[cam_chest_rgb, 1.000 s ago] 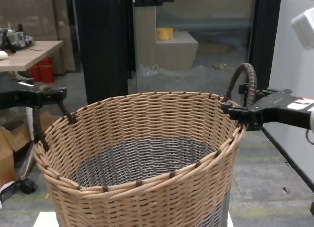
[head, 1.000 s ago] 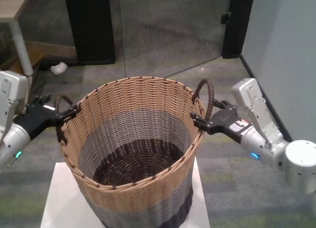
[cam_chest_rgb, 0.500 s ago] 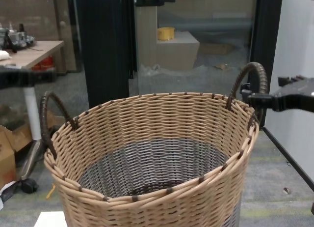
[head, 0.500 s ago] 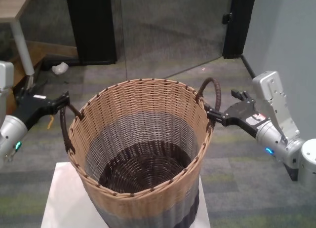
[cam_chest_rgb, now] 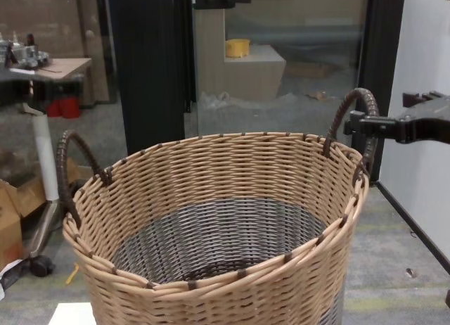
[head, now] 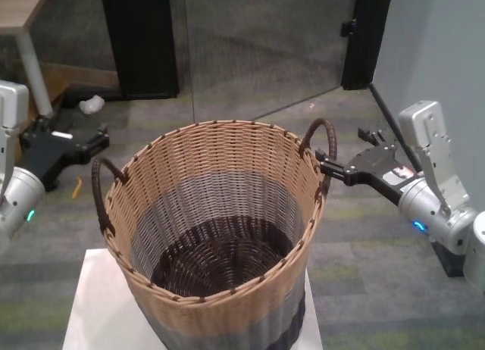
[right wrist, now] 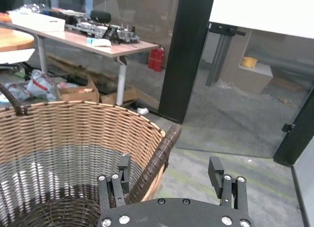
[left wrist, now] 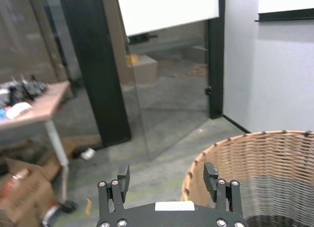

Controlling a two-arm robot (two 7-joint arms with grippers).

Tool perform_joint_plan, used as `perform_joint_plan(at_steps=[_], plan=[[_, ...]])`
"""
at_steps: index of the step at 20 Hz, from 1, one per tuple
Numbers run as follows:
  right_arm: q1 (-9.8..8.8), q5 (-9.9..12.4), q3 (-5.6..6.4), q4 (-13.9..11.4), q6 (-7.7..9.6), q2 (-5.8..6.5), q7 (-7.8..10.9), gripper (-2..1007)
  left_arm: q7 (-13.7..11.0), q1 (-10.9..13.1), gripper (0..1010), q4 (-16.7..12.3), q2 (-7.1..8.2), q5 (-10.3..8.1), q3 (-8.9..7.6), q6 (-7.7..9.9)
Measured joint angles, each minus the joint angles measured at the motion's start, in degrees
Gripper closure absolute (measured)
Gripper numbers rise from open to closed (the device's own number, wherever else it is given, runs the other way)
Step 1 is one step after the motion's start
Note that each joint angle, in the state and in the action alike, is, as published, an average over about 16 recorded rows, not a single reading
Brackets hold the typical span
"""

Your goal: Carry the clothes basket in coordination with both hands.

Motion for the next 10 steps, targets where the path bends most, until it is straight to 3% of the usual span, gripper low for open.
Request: perform_joint_plan(at_steps=[5, 10], plan=[[-1.14, 2.67, 2.17, -2.80, -1.00, -0.09, -0.82, 0, 1.34, 0.17, 10, -2.20, 0.18, 3.62, 0.16, -2.74], [-2.40, 5.37, 4.99, -5.40, -2.66, -0.86, -2.71, 0, 1.70, -0.17, 10, -3.74, 0.18, 5.67, -0.08, -5.58]])
